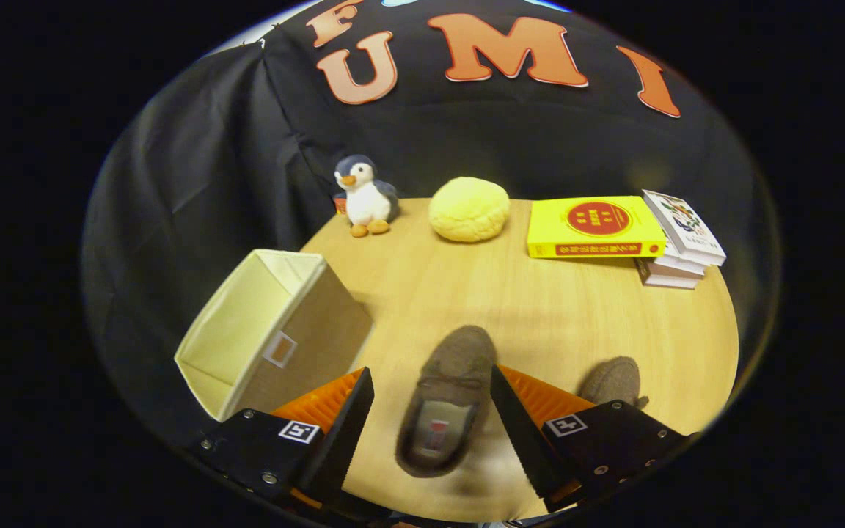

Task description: Open the storage box then place both shoes into the box .Put the left shoe in first, then the right shoe, with the right side of both shoes facing outward in a uniform manner.

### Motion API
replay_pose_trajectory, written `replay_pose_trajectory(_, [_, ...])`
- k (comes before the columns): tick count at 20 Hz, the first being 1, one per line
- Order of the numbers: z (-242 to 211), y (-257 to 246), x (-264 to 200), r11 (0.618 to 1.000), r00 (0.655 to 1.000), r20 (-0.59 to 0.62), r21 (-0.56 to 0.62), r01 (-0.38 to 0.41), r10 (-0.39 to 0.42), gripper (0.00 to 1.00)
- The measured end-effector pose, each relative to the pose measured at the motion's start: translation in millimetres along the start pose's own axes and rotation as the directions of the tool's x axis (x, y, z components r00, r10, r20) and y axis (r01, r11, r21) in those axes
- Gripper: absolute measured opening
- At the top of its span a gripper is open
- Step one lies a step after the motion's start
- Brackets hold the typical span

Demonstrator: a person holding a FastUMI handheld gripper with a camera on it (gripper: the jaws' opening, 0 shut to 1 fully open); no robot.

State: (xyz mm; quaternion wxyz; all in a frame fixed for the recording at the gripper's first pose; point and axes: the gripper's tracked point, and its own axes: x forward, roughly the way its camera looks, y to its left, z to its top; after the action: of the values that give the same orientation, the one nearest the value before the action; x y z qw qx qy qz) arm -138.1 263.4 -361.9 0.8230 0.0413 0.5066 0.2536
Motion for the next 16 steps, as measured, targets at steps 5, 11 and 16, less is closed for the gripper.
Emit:
replay_pose_trajectory(5, [-39.4, -16.0, 25.3, 1.0, 0.997, -0.076, 0.008, 0.011, -0.01, 0.88])
replay_pose_trajectory(11, [-65.2, -37.0, 63.9, 0.996, 0.991, -0.112, -0.044, 0.074, -0.079, 0.75])
replay_pose_trajectory(16, [-62.0, -45.8, 89.4, 0.995, 0.991, -0.087, -0.022, 0.101, -0.102, 0.57])
